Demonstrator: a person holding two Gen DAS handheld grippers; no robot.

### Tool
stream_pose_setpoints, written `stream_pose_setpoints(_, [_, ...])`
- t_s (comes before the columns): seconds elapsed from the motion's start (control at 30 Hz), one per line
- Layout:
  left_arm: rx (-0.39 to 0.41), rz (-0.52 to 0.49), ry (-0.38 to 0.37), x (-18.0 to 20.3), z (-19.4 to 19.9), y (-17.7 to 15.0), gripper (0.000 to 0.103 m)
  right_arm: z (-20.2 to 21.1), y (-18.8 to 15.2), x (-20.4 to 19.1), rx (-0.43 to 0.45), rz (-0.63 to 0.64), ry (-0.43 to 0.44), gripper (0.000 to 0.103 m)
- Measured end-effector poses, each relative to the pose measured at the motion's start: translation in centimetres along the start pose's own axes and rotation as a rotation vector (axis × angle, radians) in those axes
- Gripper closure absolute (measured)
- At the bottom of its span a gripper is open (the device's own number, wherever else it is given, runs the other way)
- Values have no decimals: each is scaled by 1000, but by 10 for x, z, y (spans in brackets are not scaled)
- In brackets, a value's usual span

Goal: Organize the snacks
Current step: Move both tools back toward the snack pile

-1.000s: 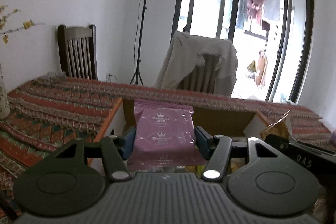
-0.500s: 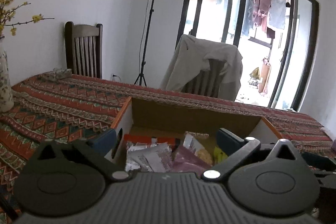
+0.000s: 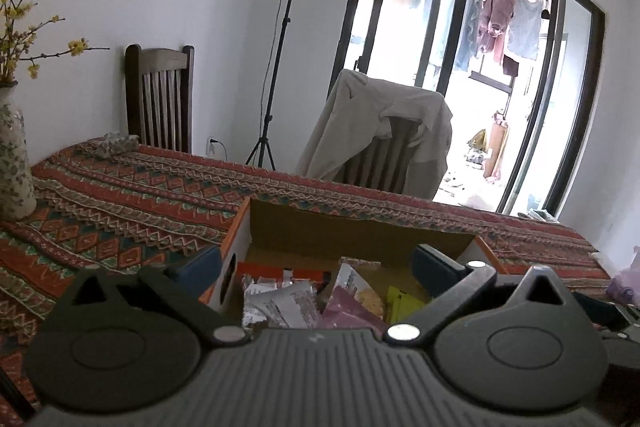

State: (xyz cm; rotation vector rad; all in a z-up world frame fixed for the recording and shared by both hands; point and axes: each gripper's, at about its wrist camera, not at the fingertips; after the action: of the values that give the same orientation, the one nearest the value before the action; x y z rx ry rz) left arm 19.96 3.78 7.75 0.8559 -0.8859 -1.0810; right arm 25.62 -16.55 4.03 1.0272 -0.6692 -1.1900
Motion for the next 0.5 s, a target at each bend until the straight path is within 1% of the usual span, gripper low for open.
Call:
stream_pose_setpoints(0.13, [-14,-29,12,-4,12,0,0,19,0,1,-14,12,7,0])
stream_pose_setpoints(0.23, [-49,-37,-2,-11,20,-6,0,32,-7,4,-29,17,21,0])
stream_pose_setpoints(0.4, [-115,-76,-9,-21,30,-25,0,48,-25,4,-79,41,41,0])
stream_pose_setpoints(0.5, [-152,-83,-6,-31,36,-40,0,54,-38,4,-114,57,44,0])
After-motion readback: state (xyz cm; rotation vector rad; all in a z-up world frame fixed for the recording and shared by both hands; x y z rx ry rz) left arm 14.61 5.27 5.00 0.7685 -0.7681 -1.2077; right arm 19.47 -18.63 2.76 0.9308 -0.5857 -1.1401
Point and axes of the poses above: each gripper's, at about its wrist camera, not at the fingertips, and z roughly against the way its jaws point, x to its right, y to its top, and after that the axes turned 1 degree about -z, right-handed
